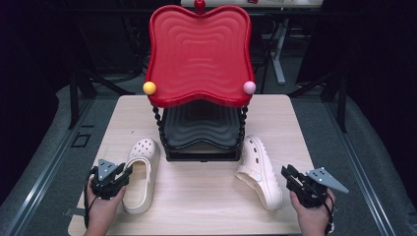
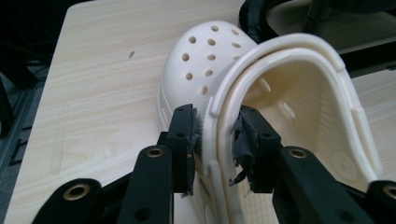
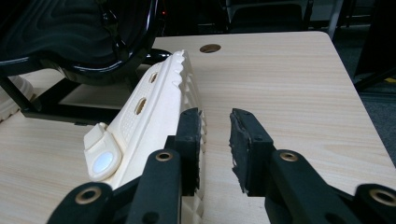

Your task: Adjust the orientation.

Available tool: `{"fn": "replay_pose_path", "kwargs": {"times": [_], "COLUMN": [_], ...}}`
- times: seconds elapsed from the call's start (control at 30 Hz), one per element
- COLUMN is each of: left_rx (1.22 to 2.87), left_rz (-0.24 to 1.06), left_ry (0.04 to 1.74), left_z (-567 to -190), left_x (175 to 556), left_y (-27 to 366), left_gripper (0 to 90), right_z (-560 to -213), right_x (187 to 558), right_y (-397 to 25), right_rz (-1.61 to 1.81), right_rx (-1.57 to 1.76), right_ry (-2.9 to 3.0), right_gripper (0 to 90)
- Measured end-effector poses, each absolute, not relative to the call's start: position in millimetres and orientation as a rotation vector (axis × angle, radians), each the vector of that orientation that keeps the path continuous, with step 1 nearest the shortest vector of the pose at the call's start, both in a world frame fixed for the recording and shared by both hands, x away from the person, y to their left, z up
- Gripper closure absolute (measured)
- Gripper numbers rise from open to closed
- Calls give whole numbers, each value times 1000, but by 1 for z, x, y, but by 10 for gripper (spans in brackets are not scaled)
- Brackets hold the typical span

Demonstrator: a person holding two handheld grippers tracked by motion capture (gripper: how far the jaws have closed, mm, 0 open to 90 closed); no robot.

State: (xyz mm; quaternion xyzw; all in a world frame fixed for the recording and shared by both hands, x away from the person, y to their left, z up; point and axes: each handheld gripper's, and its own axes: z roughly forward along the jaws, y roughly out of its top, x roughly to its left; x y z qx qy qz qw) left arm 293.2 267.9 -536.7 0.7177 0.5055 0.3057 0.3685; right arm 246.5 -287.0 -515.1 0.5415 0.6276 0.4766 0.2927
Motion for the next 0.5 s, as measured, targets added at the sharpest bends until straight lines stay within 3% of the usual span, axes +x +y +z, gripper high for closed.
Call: {"fn": "replay_pose_path", "kwargs": {"times": [0.2,0.37,0.5], "left_rx": [1858,1860,1875], "left_rz": [838,800,762], "left_ry": [1301,1306,1299], "left_z": [-536,-534,-532], "left_x": [292,283,272], "left_y": [262,261,259], "left_gripper": [738,744,745], "right_z": [-513,-512,-509], "right_x": [244,245,243], "right_y": [-285,-280,-273], "right_rz": [1258,1213,1179], "right_rx": [1447,1432,1400], "right_ry": [1672,1717,1767], "right_gripper": [791,885,900]}}
